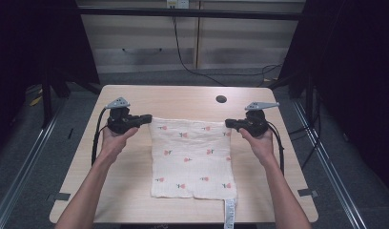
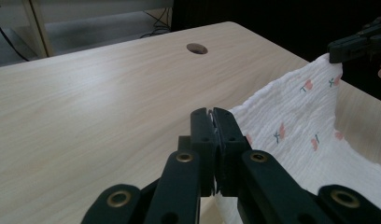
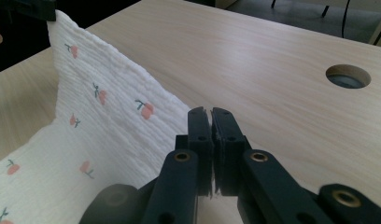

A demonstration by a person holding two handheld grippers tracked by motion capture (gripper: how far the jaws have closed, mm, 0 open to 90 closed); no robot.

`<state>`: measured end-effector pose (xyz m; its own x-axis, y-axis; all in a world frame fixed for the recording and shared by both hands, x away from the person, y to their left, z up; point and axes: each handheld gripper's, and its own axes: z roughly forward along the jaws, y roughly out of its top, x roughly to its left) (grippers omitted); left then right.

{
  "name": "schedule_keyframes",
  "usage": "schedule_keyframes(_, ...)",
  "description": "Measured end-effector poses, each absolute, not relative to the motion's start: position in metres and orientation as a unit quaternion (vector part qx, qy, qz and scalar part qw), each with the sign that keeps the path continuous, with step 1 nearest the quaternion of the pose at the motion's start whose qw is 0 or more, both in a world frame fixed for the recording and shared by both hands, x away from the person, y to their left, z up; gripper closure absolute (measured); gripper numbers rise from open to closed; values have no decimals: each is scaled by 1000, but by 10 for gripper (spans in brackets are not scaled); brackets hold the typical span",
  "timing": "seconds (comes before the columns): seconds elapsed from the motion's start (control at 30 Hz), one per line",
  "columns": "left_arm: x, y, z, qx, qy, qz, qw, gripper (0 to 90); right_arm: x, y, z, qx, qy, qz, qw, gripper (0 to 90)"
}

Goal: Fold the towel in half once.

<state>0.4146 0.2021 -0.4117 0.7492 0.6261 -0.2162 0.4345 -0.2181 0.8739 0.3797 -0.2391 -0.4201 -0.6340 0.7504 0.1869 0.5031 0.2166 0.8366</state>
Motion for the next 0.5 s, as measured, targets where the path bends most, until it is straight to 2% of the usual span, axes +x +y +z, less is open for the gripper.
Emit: schedule_keyframes(0.5,419,201,-387,766,336,105,537,882,392,-239,-394,406,761,483,151,871)
